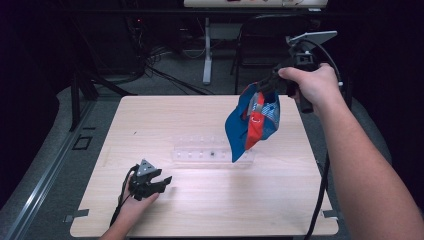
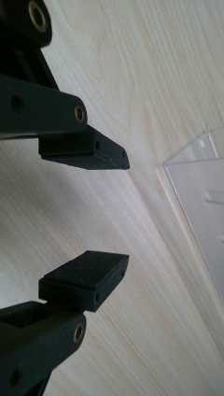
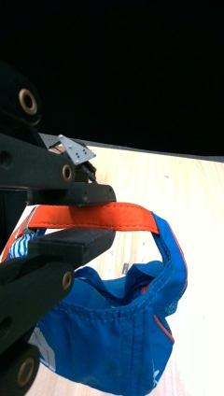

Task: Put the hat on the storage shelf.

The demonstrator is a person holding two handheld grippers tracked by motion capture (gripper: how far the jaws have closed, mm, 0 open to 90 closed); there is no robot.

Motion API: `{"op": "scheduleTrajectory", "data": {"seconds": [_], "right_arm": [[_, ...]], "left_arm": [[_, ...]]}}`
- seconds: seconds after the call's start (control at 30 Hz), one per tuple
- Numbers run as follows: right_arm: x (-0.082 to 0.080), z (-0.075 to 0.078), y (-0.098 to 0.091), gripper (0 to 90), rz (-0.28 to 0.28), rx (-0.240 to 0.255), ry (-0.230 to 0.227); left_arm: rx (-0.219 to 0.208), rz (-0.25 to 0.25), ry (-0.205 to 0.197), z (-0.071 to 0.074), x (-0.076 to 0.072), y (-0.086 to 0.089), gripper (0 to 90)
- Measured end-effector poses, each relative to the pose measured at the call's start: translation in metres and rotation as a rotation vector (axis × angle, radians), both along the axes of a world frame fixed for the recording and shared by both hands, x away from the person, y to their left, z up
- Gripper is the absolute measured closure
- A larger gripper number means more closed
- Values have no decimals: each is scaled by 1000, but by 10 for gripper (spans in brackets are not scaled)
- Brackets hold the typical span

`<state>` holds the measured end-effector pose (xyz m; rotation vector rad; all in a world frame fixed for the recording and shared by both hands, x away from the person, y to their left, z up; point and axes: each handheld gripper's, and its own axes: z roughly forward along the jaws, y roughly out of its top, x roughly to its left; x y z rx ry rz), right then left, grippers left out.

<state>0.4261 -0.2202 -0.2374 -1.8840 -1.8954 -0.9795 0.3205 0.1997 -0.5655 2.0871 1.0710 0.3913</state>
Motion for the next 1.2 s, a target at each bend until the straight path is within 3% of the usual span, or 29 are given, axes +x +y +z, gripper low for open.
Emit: {"op": "scheduleTrajectory", "data": {"seconds": [0.27, 0.43, 0.67, 0.93, 1.2], "right_arm": [[12, -2, 25, 782, 8, 14, -7], [17, -5, 37, 782, 9, 25, -9], [25, -12, 51, 782, 3, 14, -14], [34, -24, 52, 782, -32, 25, -10], [38, -36, 49, 781, -39, 25, 1]], "left_arm": [[-10, -11, -22, 3, -4, -5, 479], [-20, -41, -9, 4, -5, -9, 476], [-16, -63, -24, 5, -8, -16, 476], [-12, -82, -19, 6, -10, -19, 476], [-15, -90, -42, 8, -10, -28, 473]]}}
